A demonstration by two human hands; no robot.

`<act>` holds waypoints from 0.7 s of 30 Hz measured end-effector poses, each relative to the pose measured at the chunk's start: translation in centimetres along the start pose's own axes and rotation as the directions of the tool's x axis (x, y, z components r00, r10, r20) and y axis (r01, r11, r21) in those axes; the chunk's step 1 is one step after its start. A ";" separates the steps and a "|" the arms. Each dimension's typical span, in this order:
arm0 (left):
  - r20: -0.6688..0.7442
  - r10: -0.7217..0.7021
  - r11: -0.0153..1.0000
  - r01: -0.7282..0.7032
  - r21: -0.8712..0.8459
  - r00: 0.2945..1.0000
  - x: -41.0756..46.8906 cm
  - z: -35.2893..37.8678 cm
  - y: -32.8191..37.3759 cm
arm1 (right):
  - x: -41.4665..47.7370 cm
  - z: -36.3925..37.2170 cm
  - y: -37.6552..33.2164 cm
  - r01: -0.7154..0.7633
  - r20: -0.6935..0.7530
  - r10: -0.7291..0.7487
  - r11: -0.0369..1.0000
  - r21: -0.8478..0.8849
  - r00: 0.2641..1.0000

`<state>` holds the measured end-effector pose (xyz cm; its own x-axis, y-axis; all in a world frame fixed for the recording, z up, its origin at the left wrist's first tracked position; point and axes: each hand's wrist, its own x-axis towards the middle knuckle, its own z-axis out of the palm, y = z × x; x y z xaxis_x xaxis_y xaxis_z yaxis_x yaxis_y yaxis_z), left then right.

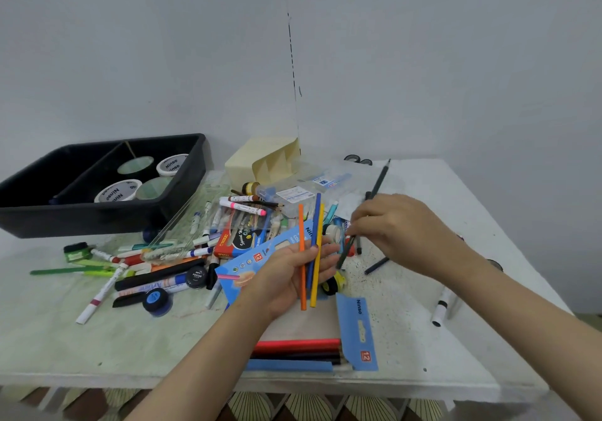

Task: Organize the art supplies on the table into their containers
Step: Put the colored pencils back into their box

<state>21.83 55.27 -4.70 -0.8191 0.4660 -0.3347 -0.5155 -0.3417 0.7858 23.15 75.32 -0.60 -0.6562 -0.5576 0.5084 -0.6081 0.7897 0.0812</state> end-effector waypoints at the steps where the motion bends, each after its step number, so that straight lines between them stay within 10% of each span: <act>1: 0.019 -0.010 1.000 0.010 0.020 1.000 0.0 0.2 -0.1 | 0.1 0.2 -0.3 0.018 0.011 -0.018 1.000 -0.009 1.000; 11: 0.032 0.014 0.980 -0.020 0.200 0.999 -0.4 0.9 -0.5 | -0.2 1.9 -0.5 0.057 0.065 -0.058 0.998 0.027 0.996; 15: 0.012 0.049 0.976 -0.051 0.213 0.999 -0.3 0.6 -0.5 | -0.8 1.9 -0.4 -0.200 -0.030 0.211 0.957 0.212 0.977; 18: 0.036 0.056 0.972 -0.063 0.225 0.998 -0.6 0.5 -0.6 | -0.6 1.6 -0.2 -0.497 -0.062 0.571 0.757 0.424 0.819; 21: 0.077 0.037 0.975 -0.053 0.215 0.996 -1.0 0.5 -0.8 | 0.2 0.8 0.2 -0.632 0.165 0.802 0.305 0.713 0.574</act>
<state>23.17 55.53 -4.72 -0.8160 0.5141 -0.2643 -0.4051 -0.1823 0.8959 22.51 75.20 -1.19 -0.9383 0.2706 0.2152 -0.0895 0.4110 -0.9072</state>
